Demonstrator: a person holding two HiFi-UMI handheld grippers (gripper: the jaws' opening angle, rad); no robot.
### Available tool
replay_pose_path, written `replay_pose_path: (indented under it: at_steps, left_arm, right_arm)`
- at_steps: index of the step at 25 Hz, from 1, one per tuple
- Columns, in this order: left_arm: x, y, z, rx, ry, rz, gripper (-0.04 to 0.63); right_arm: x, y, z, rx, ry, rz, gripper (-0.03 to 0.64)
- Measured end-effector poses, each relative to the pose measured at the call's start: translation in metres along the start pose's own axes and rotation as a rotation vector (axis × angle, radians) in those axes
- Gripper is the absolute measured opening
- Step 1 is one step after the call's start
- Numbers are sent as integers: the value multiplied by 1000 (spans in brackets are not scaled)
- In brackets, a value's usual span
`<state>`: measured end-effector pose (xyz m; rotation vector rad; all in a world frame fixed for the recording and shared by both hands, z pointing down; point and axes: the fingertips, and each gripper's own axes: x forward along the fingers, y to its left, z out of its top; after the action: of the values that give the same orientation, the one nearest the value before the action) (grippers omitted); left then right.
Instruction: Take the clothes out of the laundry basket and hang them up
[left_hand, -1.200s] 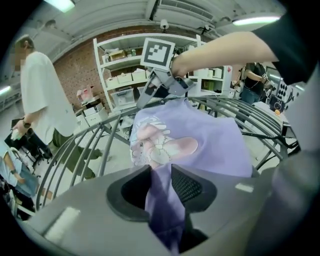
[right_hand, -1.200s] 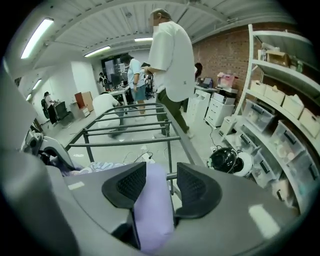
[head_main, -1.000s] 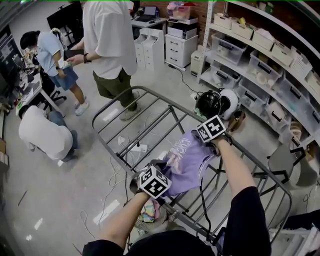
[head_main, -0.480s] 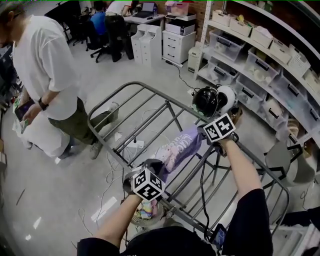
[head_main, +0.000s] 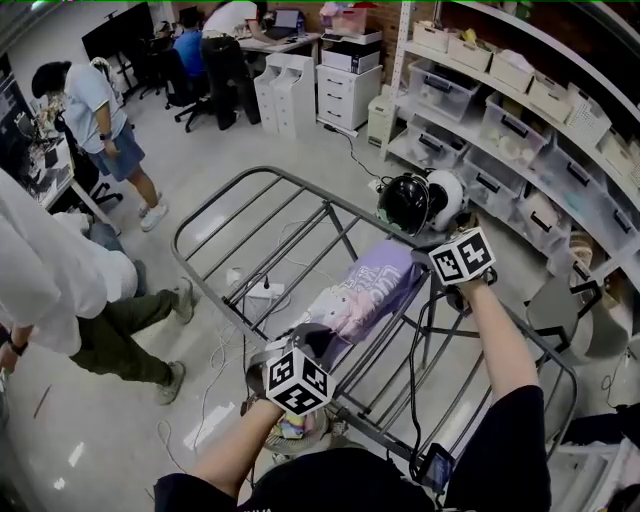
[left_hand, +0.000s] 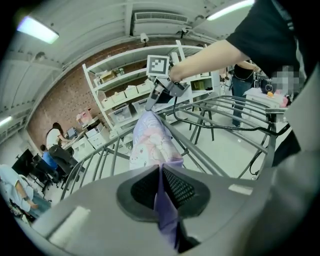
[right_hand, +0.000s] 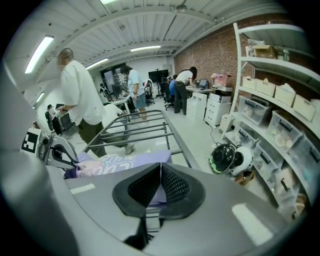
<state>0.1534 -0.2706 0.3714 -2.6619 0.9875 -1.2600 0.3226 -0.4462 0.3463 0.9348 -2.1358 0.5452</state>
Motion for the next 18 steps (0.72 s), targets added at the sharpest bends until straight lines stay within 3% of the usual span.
replay_pose_path:
  at_steps: [9,14,18]
  left_arm:
    - [14,-27,-12,-11,68,-87,23]
    - [23,-41,-26,2,125,-135,26]
    - [22,-50,-28,4,126,-170,75]
  right_arm:
    - [15,-4,-34,-7,69,-35,14]
    - [28,-7,-42,-93,122,-120,28]
    - [31,-7,-41,-83,107,-140,77]
